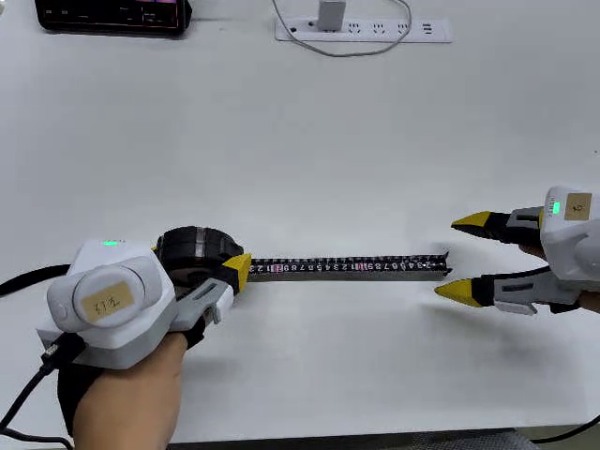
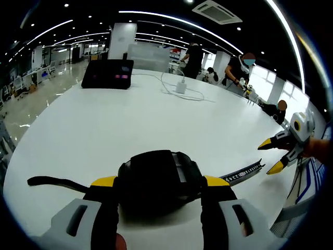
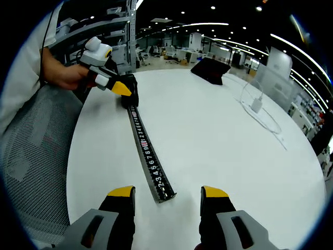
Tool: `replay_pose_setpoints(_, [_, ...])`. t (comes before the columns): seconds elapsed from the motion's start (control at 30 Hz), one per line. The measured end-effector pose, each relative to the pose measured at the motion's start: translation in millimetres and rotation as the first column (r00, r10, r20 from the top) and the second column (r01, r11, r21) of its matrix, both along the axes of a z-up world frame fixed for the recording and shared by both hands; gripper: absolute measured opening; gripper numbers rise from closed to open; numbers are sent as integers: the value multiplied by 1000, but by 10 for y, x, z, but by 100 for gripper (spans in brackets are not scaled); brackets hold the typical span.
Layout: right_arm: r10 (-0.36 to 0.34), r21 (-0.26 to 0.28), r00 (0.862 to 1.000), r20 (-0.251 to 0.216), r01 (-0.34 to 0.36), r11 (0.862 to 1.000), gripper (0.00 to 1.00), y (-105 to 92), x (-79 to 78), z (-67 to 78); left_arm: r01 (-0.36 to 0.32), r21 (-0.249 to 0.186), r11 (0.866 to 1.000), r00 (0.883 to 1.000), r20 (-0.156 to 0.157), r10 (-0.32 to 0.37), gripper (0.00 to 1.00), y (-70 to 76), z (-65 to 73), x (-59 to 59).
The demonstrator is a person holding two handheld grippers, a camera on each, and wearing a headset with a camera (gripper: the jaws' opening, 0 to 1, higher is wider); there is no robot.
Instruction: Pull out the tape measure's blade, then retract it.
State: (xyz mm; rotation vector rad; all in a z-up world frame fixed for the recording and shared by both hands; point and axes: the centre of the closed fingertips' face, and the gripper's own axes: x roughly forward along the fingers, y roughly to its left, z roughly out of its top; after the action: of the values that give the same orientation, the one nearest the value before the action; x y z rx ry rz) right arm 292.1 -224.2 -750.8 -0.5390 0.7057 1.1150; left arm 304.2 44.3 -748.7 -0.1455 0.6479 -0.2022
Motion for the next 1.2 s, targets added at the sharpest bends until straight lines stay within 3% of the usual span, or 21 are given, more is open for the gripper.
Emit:
replay_pose_setpoints(0.27, [45, -31, 999, -17, -46, 998, 43, -7, -4, -55, -6, -8, 1000, 1000, 3, 6, 60, -2, 1, -2])
replay_pose_setpoints(0.63, [107, -71, 992, -68, -112, 991, 29, -6, -19, -118, -5, -12, 1000, 1000, 6, 5, 60, 2, -8, 2])
replay_pose_setpoints(1.2, [215, -138, 969, -123, -231, 963, 16, 3, -37, -208, -3, -23, 1000, 1000, 6, 3, 60, 0, -14, 3])
